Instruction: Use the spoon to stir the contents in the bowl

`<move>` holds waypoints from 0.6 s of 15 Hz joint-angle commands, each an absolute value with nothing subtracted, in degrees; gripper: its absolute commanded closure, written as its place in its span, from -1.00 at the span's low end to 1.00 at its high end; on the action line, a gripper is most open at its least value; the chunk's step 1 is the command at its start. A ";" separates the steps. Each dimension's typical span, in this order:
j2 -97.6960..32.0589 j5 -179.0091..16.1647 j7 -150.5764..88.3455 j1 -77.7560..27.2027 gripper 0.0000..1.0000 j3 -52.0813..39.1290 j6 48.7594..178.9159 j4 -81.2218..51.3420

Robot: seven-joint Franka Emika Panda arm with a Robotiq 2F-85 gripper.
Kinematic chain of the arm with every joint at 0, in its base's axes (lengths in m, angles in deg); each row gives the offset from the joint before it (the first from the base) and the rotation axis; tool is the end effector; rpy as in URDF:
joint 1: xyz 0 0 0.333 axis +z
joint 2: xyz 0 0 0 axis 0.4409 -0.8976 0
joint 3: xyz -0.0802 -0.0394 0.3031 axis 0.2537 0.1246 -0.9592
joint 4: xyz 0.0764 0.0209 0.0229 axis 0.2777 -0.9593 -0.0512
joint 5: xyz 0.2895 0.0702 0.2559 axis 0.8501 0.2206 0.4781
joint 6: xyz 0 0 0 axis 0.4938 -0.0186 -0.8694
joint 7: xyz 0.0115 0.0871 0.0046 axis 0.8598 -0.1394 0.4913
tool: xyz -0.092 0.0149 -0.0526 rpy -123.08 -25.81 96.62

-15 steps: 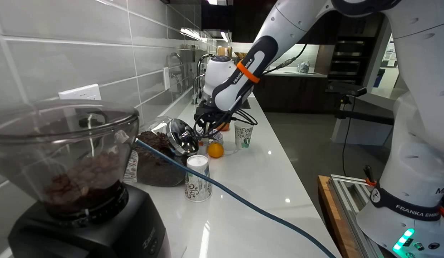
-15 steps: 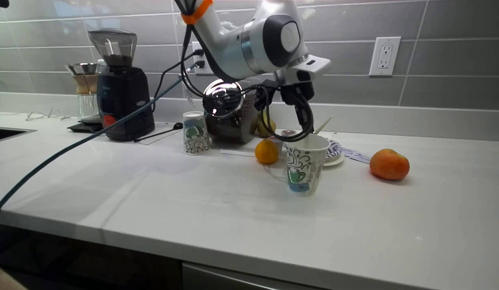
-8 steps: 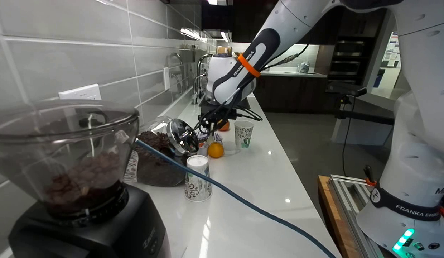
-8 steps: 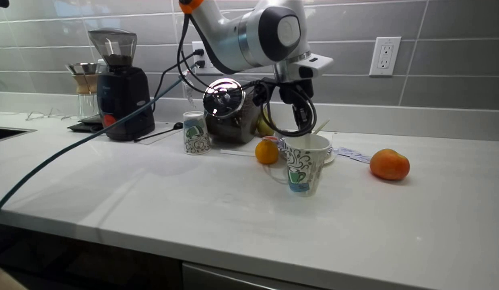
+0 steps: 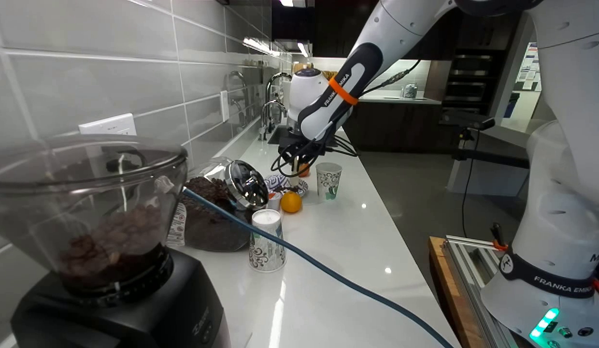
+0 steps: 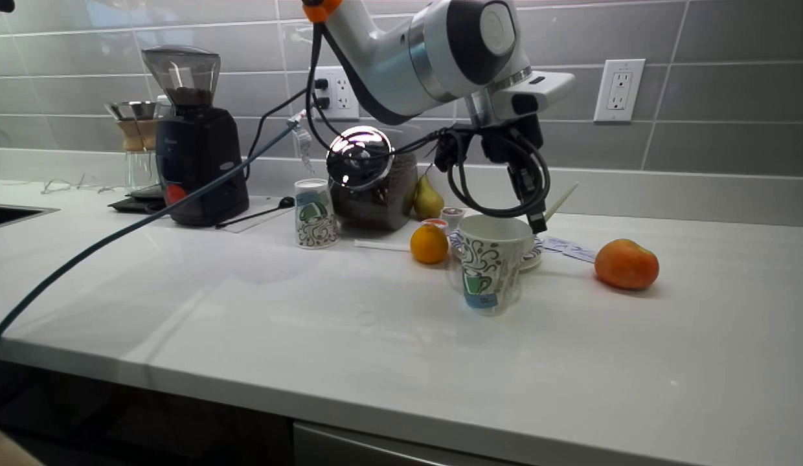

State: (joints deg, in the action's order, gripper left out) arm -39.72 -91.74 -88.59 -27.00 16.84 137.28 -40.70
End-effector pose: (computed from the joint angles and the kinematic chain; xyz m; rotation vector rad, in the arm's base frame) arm 0.5571 -0.2725 0.2873 2.2986 -1.7633 0.5674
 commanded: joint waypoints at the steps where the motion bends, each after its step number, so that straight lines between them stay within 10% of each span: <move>1: -42.41 -93.97 -93.46 -24.43 0.93 19.09 142.67 -39.71; 9: -48.02 -89.65 -94.93 -17.89 0.93 23.23 154.56 -40.13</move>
State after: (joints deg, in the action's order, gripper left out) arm -45.69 -92.05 -94.44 -20.67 20.99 151.02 -40.61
